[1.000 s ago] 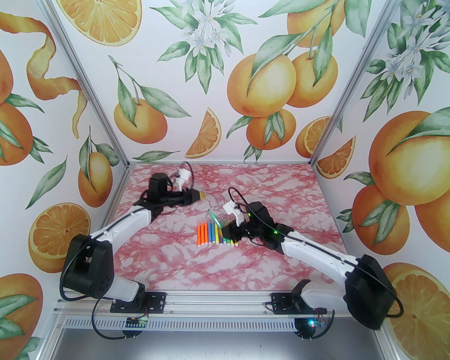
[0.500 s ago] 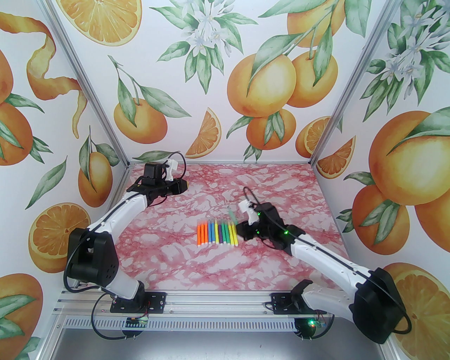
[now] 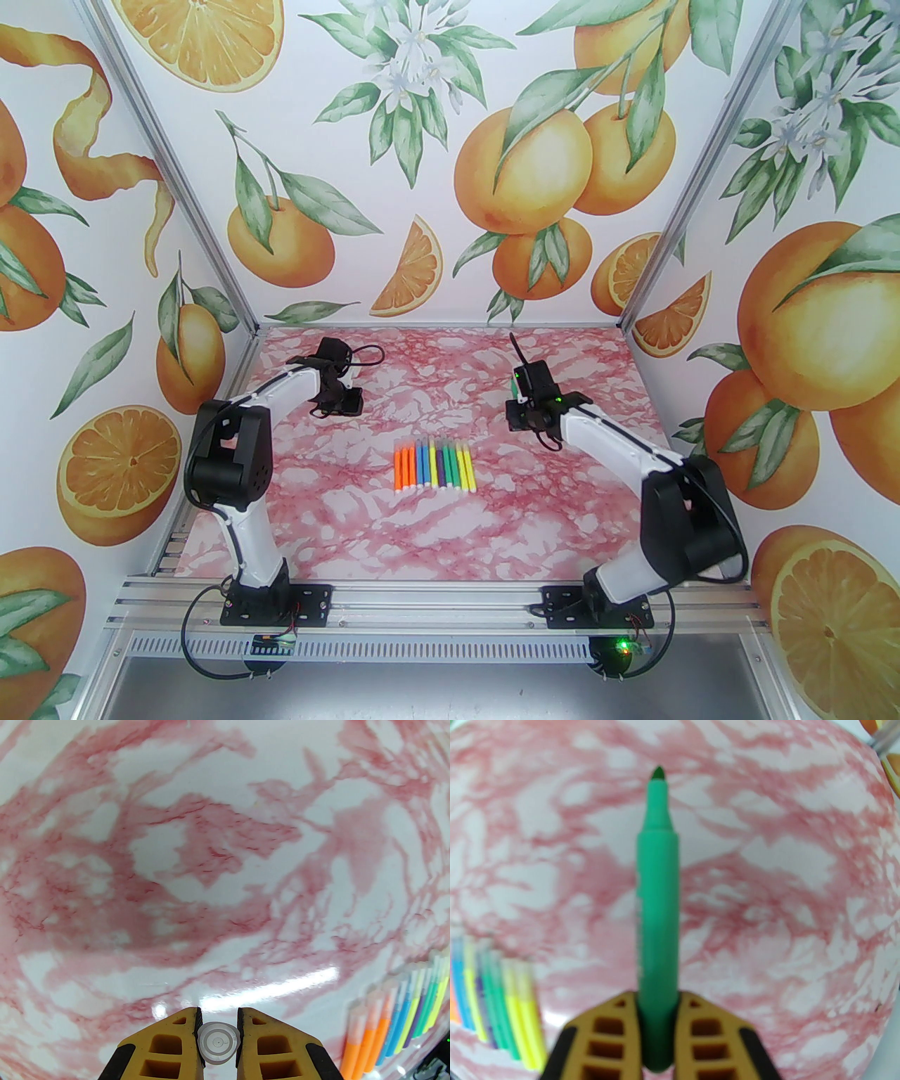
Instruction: Open the pen caps
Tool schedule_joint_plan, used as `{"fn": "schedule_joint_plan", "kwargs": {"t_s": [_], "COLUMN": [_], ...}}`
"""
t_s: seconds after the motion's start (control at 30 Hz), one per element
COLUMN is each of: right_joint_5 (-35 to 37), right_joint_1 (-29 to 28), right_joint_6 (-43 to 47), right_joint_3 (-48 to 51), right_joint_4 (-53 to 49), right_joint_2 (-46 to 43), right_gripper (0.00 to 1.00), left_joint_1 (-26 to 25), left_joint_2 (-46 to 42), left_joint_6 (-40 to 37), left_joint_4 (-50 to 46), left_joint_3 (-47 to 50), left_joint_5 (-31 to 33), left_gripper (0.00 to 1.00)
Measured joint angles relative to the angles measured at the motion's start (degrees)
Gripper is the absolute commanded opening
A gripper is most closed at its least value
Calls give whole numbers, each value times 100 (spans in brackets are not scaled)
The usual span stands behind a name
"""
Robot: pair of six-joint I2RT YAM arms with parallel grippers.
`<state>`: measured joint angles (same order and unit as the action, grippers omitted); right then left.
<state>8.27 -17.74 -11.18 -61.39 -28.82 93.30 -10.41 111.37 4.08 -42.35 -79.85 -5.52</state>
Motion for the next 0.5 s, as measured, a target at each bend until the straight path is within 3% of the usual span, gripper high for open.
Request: {"fn": "schedule_joint_plan", "kwargs": {"t_s": [0.37, 0.5], "right_joint_5": [74, 50], "right_joint_1": [601, 719], "right_joint_6": [378, 455], "right_joint_3": [-509, -651], "right_joint_4": [-278, -304], "right_joint_2": [887, 1130], "right_gripper": [0, 0], "left_joint_1": [140, 140], "left_joint_2": [822, 890], "left_joint_6": [-295, -317], "left_joint_4": [-387, -479], "left_joint_3": [-651, -748], "left_joint_5": [282, 319], "left_gripper": [0, 5]}}
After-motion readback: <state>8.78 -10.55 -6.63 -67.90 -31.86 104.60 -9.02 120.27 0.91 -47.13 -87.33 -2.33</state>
